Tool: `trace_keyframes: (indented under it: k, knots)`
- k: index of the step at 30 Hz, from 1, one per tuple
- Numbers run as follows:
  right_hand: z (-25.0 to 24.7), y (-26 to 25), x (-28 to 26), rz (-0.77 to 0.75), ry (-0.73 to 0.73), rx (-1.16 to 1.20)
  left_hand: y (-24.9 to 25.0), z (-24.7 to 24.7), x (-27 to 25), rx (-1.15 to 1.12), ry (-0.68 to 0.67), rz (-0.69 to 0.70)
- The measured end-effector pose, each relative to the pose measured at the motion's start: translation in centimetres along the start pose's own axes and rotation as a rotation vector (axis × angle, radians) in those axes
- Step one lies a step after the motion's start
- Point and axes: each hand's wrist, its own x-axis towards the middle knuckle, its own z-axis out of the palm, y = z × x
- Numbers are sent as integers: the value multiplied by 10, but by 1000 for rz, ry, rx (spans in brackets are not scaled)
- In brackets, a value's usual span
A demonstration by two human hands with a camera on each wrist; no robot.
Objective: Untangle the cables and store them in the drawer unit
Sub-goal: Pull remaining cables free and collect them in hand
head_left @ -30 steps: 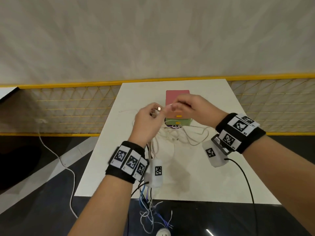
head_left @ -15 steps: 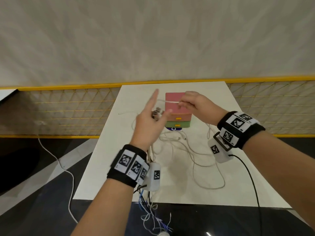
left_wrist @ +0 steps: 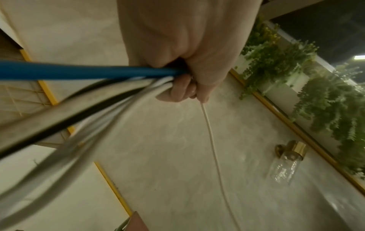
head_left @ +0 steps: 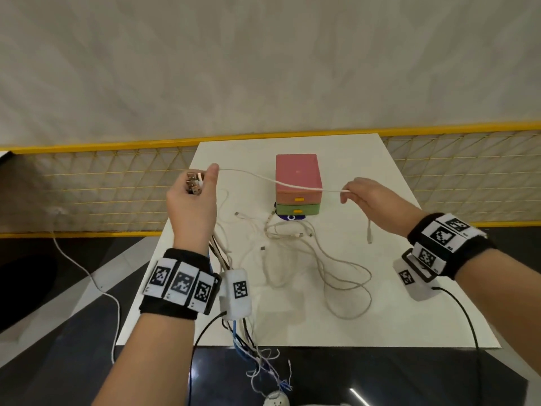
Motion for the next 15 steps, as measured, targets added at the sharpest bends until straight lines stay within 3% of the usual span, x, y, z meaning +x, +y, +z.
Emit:
trace_keyframes:
  k: [3,9,15]
  knots:
    - [16,-9,-13,43,-101,7,8,8,-8,26,-102,35]
    - [47,-38,-39,206,-509,177,14,18,-23,73,-238,49]
    - [87,-65,-68,181,-772,335,11,10,-38,135,-419,67]
